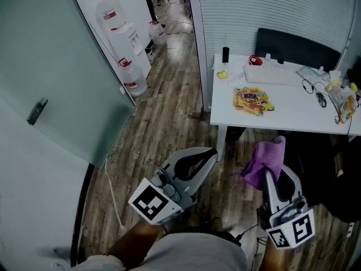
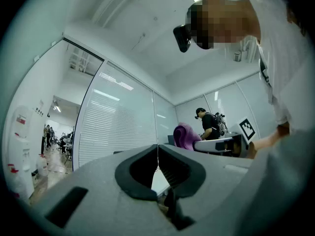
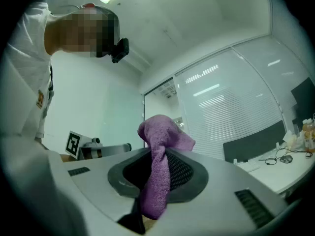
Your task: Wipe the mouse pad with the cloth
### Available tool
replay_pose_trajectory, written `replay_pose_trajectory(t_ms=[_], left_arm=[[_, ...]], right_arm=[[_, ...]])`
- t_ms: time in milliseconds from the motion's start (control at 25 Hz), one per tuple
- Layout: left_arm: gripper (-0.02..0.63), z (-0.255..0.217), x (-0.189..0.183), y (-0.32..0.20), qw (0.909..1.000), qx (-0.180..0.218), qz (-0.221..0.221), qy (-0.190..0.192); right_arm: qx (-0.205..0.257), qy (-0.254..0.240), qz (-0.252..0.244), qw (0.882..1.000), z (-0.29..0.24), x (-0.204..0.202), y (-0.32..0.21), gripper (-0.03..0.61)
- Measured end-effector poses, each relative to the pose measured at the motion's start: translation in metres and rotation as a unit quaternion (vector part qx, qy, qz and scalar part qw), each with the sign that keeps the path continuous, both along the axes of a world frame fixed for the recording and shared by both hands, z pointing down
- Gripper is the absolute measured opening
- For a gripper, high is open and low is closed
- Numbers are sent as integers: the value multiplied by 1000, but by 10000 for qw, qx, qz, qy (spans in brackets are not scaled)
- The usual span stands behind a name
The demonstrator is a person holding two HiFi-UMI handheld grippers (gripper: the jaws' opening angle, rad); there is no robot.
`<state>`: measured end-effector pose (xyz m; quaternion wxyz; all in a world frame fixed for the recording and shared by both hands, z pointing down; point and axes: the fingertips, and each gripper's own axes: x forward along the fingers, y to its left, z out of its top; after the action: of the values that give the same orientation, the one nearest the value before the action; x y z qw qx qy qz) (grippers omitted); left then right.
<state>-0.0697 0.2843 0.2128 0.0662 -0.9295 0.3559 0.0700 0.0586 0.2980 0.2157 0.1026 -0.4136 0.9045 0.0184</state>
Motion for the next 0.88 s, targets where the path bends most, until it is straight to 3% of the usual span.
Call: replay_pose_trajectory(t_ms=[400,720,880], left_arm=[[15,3,4,-5,10000,-24,-73,28],[15,6,26,-21,9998,-49,-214,-10],[15,3,35,-28,9994,132,-314,15]], right_arm=[[4,7,-106,9999,0,3,-3,64],[15,15,-155,9999,1,31,-17,64],[52,34,-218,9997,2,45,-24,64]])
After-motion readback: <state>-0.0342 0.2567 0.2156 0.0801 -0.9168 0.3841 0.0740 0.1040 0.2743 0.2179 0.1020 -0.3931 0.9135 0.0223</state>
